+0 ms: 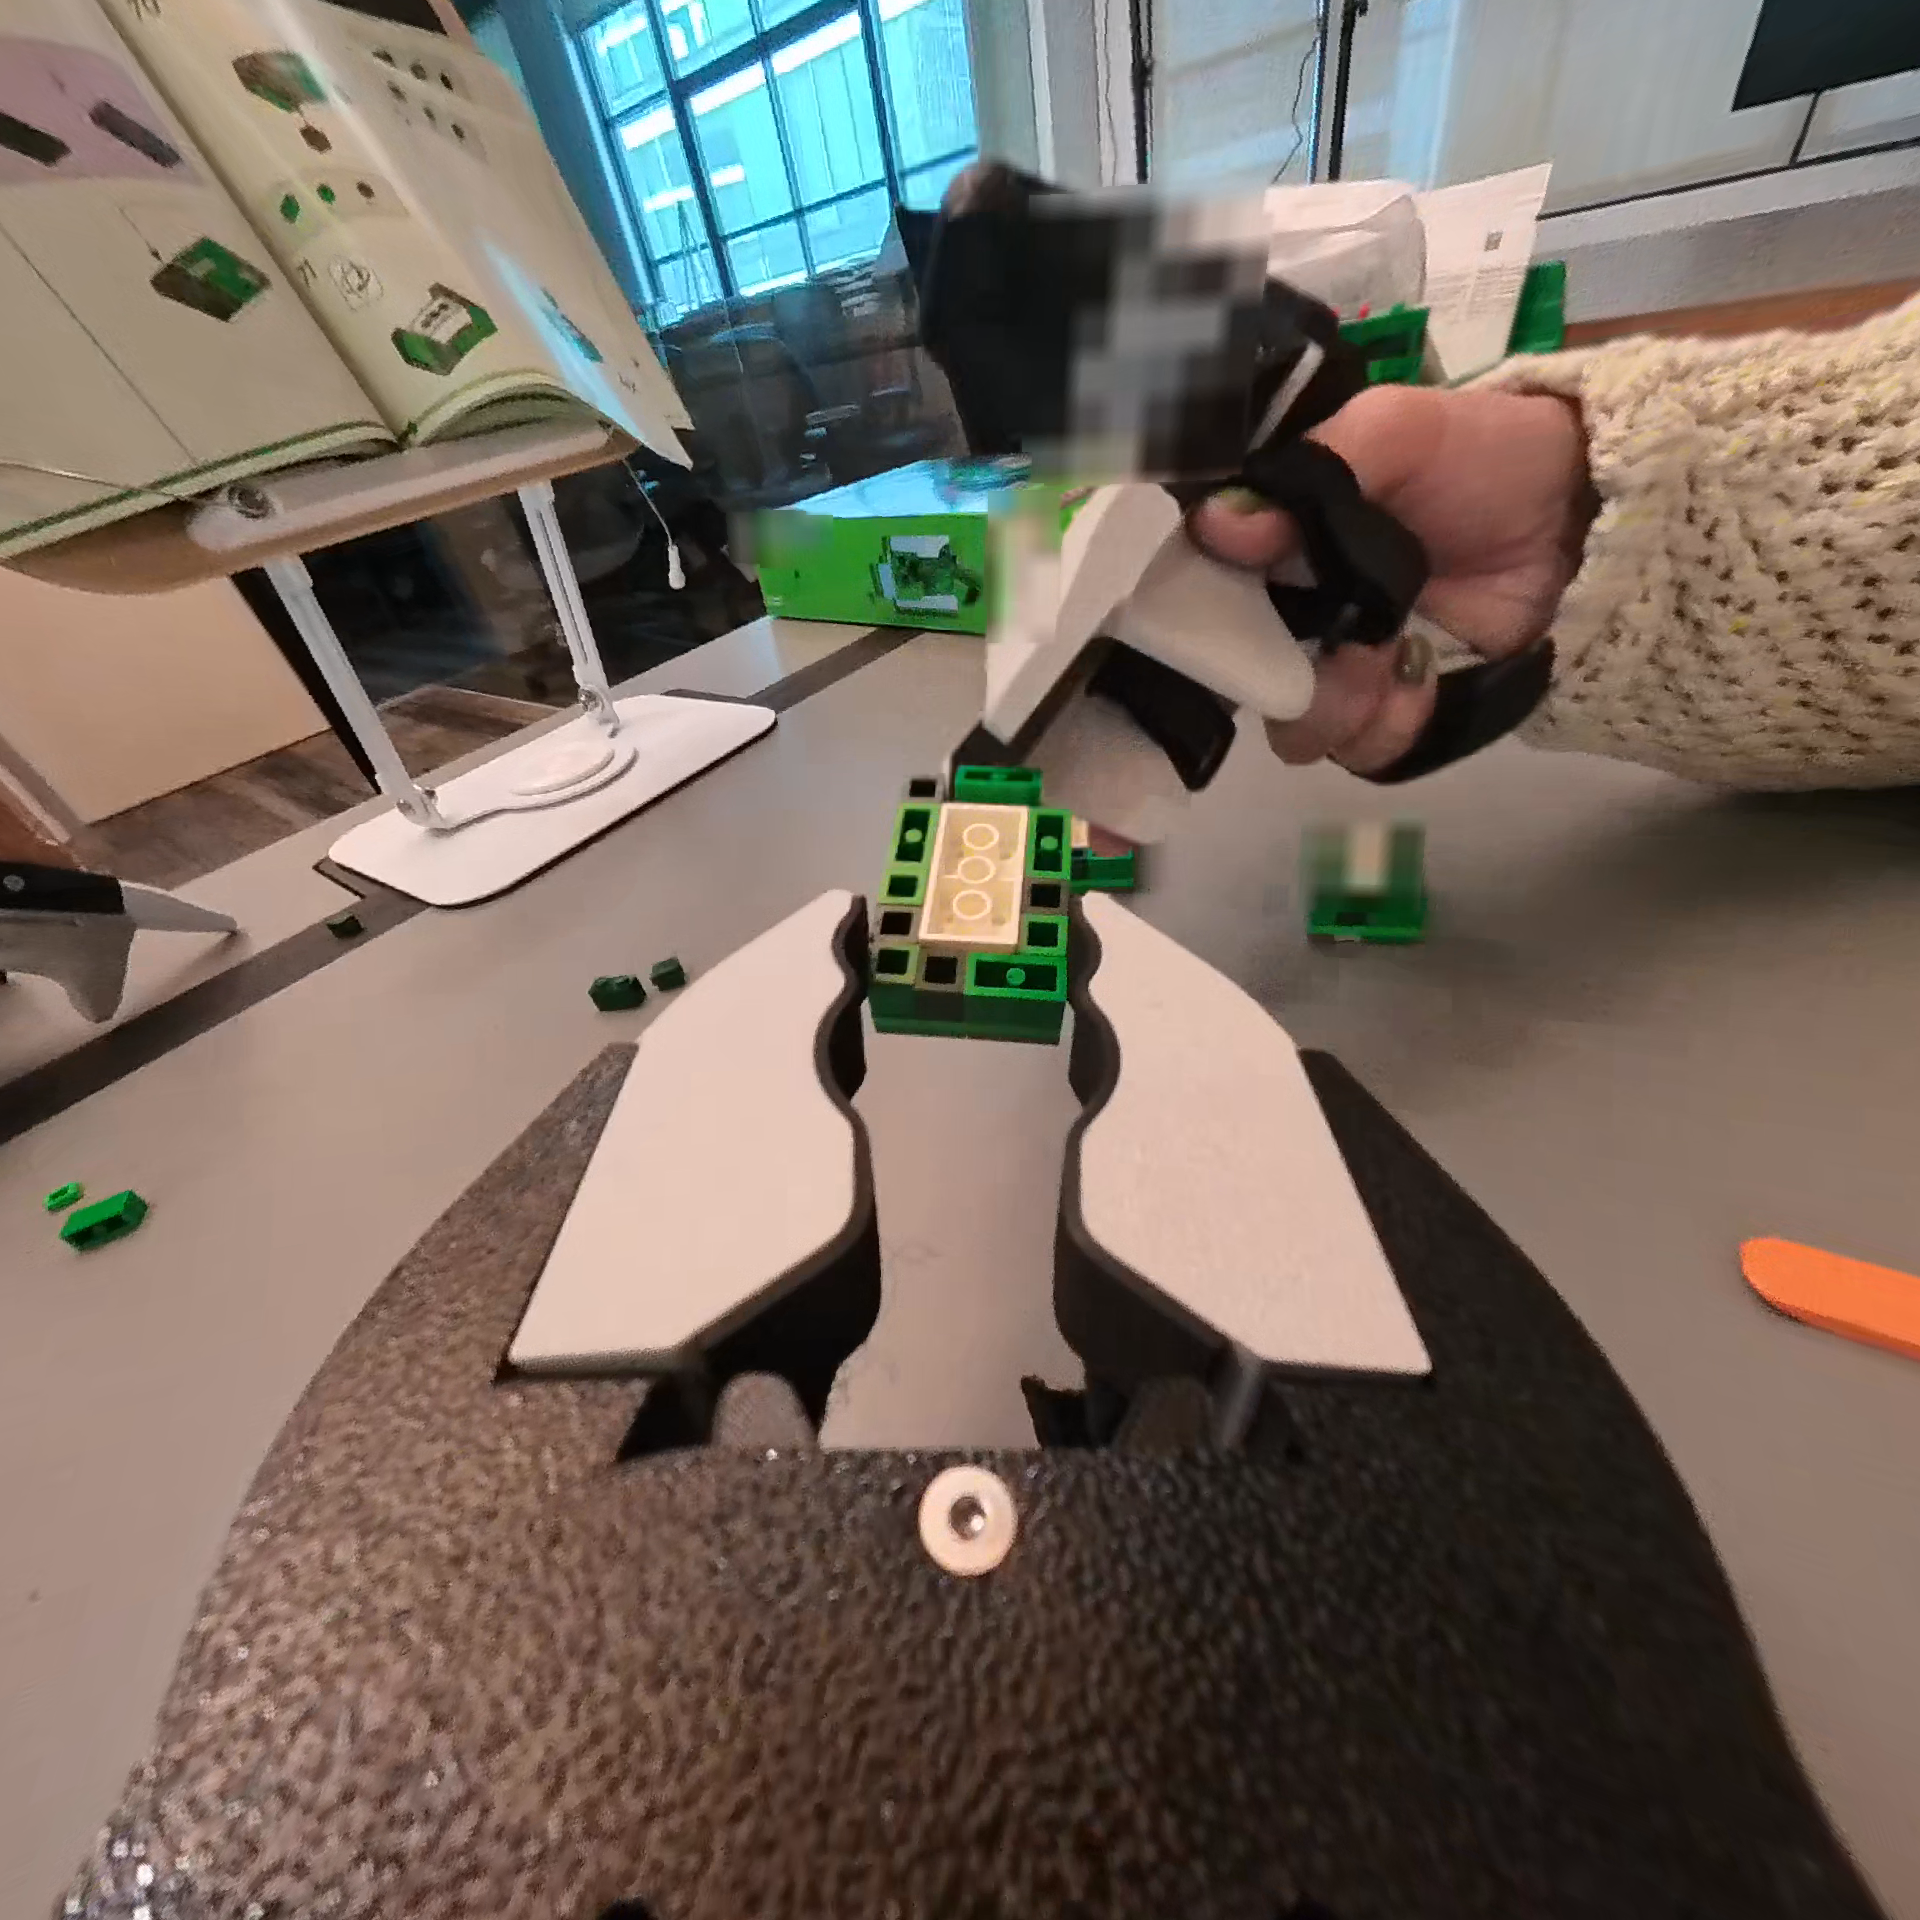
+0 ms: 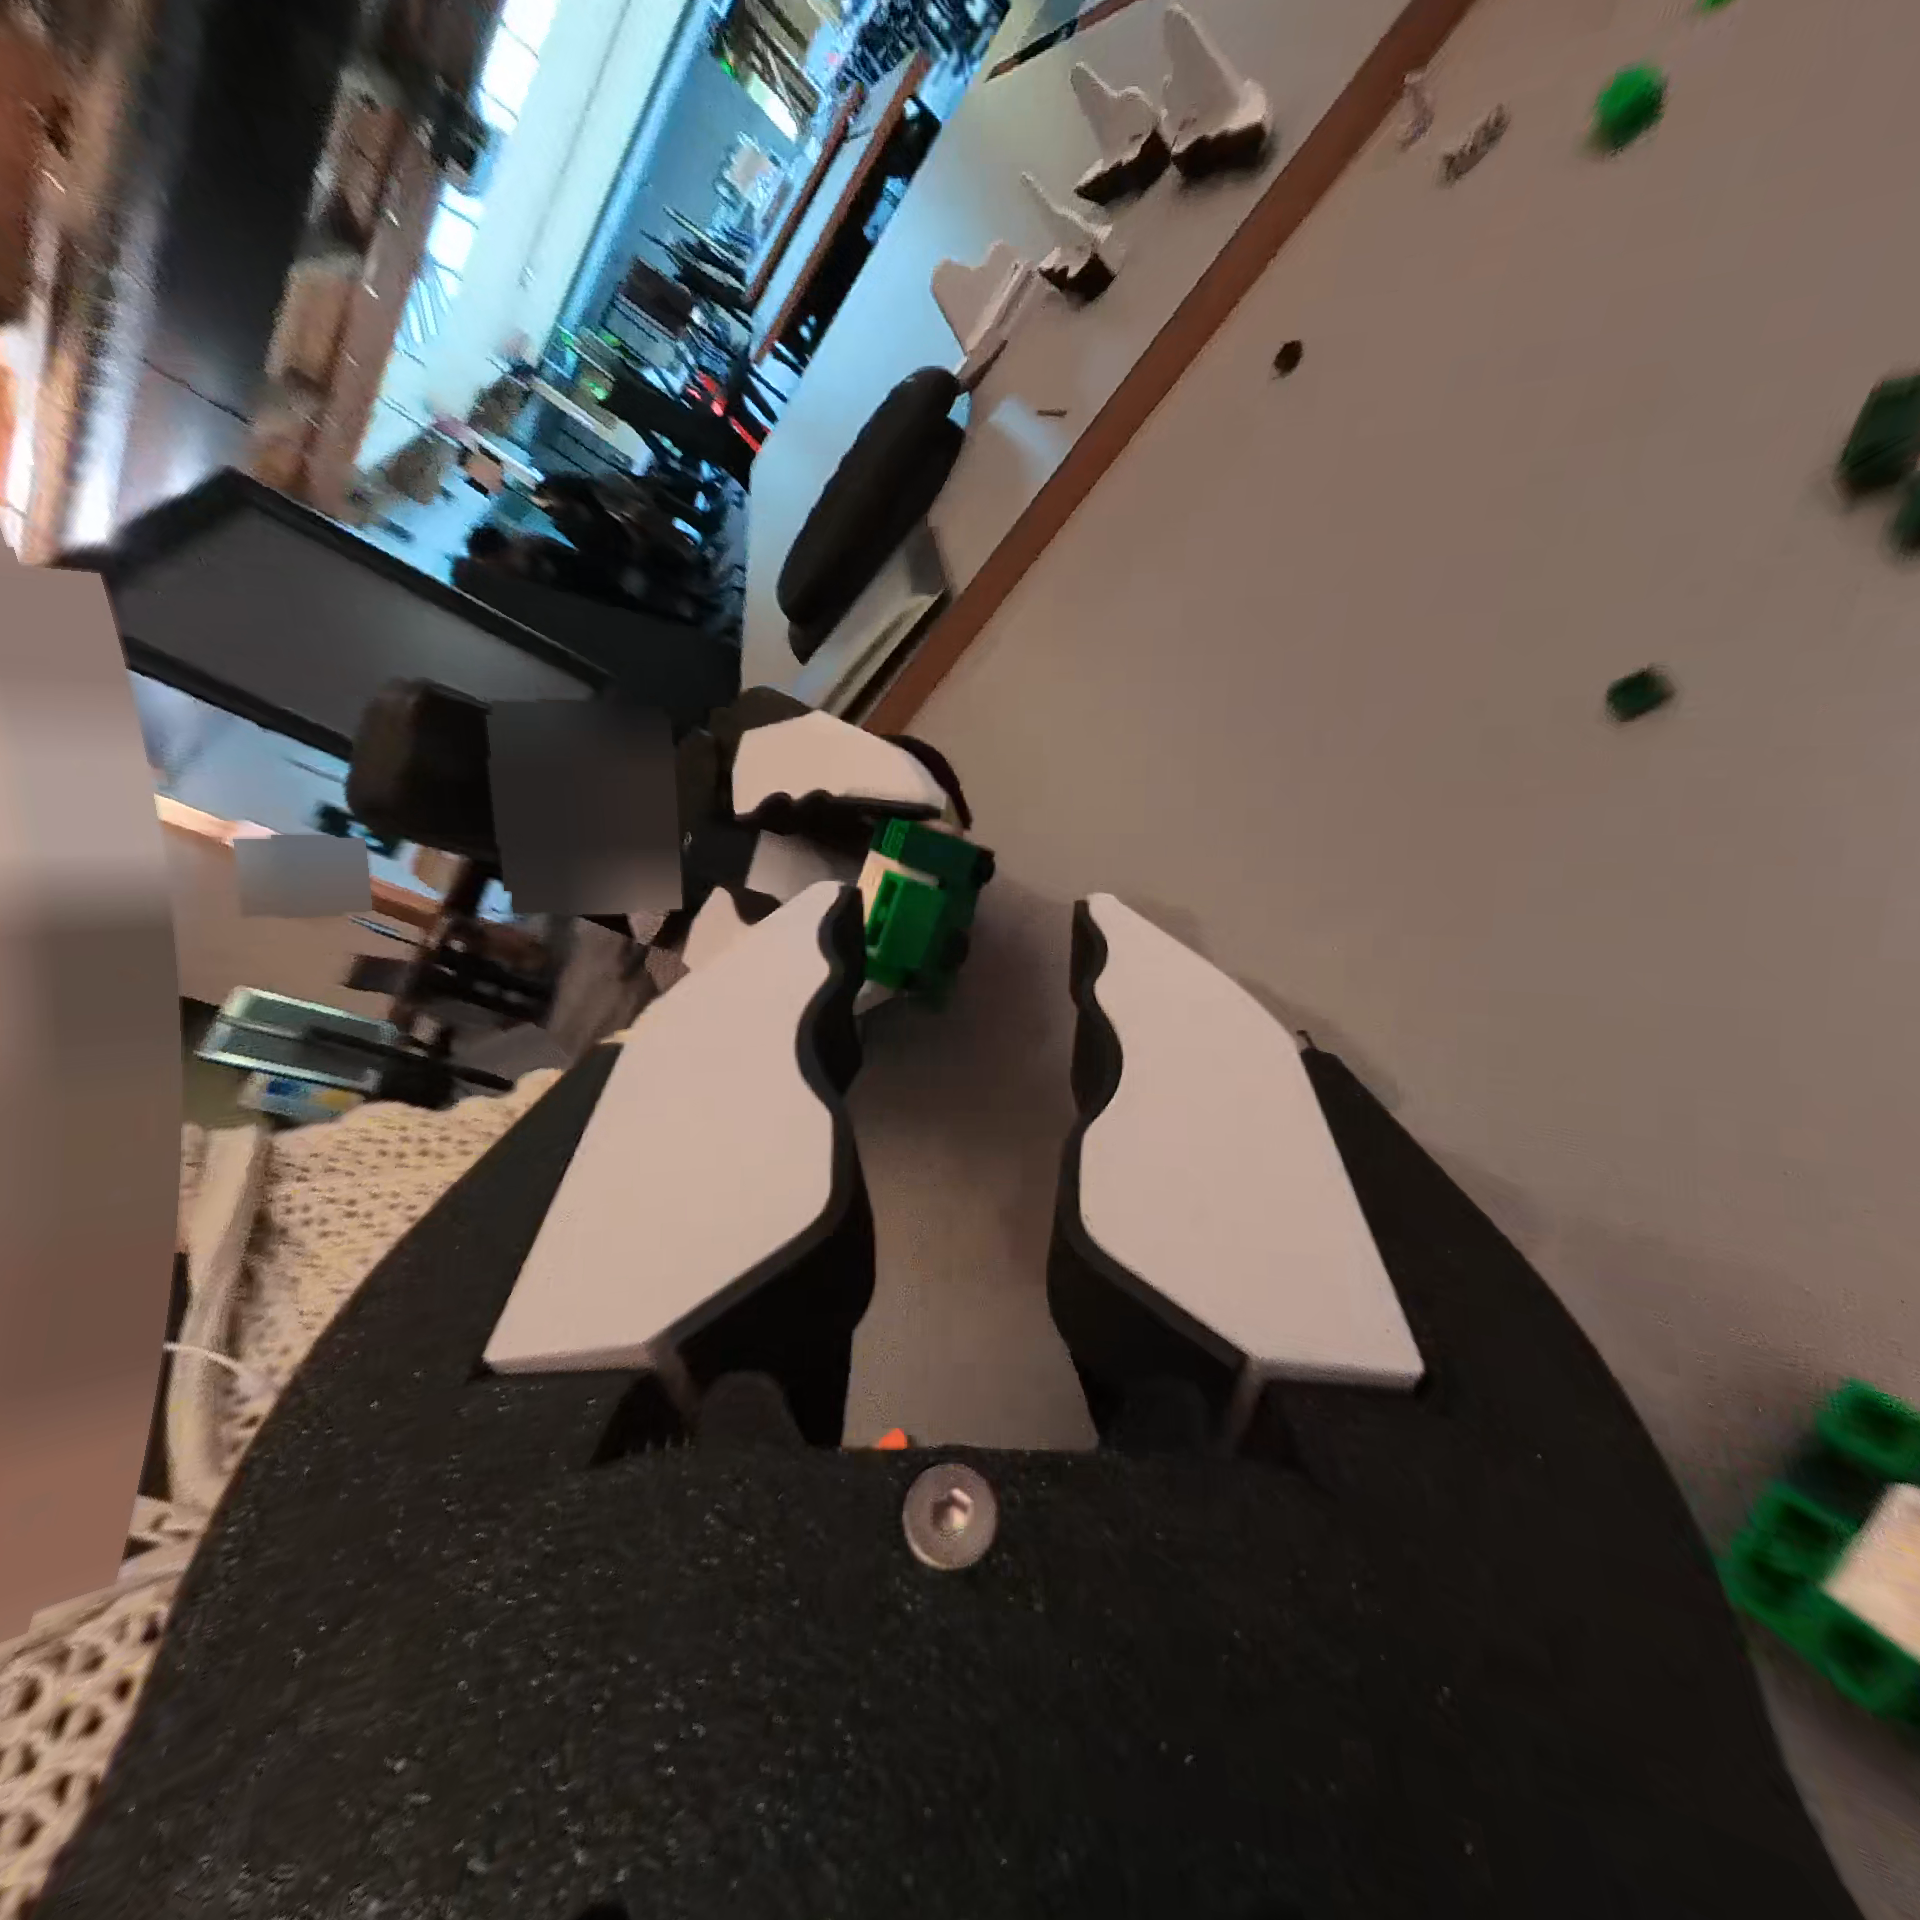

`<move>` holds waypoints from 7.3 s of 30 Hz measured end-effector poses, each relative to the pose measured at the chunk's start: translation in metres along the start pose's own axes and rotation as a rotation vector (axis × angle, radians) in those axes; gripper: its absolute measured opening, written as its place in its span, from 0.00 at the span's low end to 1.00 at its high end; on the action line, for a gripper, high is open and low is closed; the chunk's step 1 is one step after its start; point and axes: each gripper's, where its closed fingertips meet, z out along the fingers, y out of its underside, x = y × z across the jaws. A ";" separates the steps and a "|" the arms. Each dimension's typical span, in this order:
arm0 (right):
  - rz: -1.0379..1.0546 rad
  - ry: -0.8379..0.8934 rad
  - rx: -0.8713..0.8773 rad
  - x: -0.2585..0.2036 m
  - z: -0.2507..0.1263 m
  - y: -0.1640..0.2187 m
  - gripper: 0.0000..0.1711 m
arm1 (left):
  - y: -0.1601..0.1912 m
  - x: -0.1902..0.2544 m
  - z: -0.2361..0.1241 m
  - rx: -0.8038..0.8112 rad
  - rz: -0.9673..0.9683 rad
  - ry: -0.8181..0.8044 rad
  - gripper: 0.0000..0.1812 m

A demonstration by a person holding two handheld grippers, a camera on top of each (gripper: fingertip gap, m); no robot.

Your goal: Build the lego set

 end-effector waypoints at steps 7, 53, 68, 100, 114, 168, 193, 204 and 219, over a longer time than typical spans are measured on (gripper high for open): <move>0.125 -0.118 0.003 -0.009 0.009 0.012 0.19 | 0.002 0.003 0.002 -0.010 0.007 0.011 0.20; -0.138 -0.245 0.064 -0.037 -0.021 0.037 0.10 | -0.025 0.049 0.001 0.175 0.416 0.029 0.20; -0.093 -0.255 0.027 -0.034 -0.024 0.039 0.09 | -0.024 0.051 0.003 0.172 0.408 0.026 0.20; -0.740 -0.139 0.222 -0.080 -0.057 0.026 0.25 | -0.048 0.066 -0.024 0.345 -0.400 0.645 0.20; -1.033 0.336 0.457 -0.046 -0.107 -0.016 0.20 | -0.039 0.048 -0.016 0.297 -0.450 0.543 0.20; -0.756 0.553 -0.319 0.148 0.006 -0.069 0.13 | 0.019 -0.034 -0.007 -0.036 -0.084 -0.094 0.20; -1.181 0.302 -0.501 0.060 0.001 0.002 0.04 | 0.021 -0.015 0.005 -0.086 0.004 -0.065 0.20; -1.321 0.323 -0.549 0.025 -0.006 0.028 0.04 | 0.024 0.000 0.010 -0.113 0.029 0.001 0.20; -1.387 0.411 -0.636 0.023 -0.006 0.031 0.04 | 0.028 0.006 0.012 -0.145 0.070 0.021 0.20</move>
